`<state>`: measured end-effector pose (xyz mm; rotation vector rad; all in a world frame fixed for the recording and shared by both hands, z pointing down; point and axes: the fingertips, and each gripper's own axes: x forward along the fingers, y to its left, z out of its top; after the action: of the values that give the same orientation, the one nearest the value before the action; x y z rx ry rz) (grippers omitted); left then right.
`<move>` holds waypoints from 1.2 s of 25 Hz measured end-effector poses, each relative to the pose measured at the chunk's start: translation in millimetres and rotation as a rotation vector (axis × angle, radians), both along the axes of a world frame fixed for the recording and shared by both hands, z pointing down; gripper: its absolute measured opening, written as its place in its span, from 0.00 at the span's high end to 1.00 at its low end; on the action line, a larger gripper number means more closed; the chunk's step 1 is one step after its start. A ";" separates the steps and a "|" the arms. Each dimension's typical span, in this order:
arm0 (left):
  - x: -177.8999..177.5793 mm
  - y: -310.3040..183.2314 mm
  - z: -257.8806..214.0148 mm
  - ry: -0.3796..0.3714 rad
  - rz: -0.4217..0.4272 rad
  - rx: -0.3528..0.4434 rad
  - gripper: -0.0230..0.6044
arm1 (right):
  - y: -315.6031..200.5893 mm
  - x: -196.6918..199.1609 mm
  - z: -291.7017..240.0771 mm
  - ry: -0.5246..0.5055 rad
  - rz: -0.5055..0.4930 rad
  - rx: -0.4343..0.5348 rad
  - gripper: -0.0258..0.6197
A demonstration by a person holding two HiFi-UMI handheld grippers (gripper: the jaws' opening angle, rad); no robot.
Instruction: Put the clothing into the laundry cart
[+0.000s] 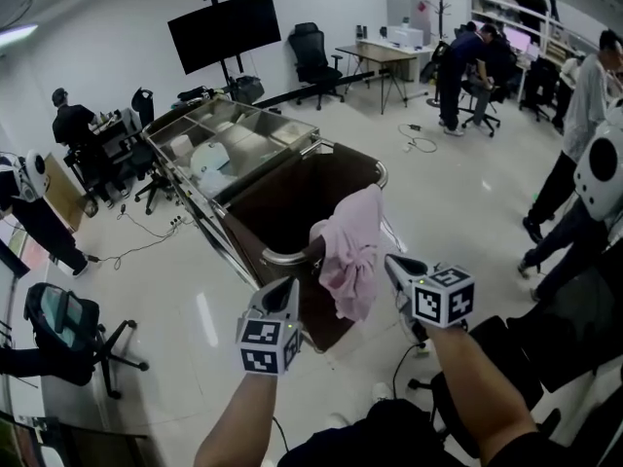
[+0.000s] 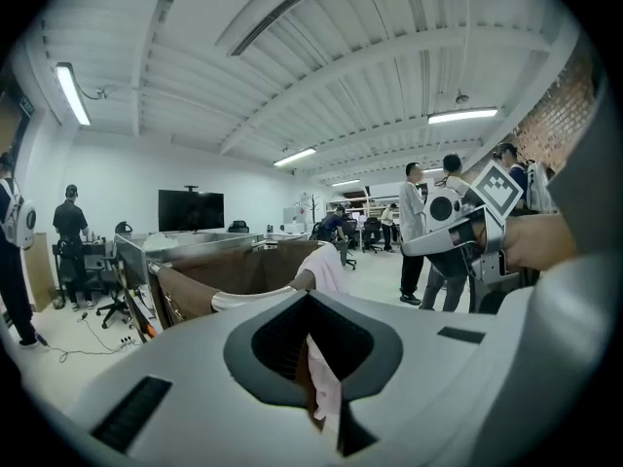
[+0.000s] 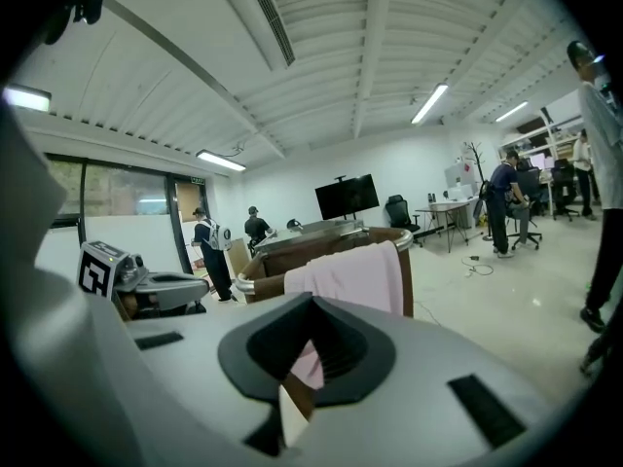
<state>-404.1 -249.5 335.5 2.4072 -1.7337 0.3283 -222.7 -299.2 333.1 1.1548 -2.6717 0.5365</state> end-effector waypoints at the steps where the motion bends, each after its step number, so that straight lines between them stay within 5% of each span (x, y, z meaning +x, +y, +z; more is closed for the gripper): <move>1: 2.1 2.9 2.1 0.000 0.003 -0.005 0.96 | 3.9 2.5 3.6 0.003 0.002 -0.006 0.96; 30: 34.4 27.4 39.8 -0.006 -0.124 -0.074 0.96 | 17.3 27.0 46.4 0.030 -0.153 -0.088 0.96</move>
<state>-369.6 -222.0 375.3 2.2382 -1.8301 0.3765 -195.7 -281.9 379.5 0.9190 -2.6535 0.5976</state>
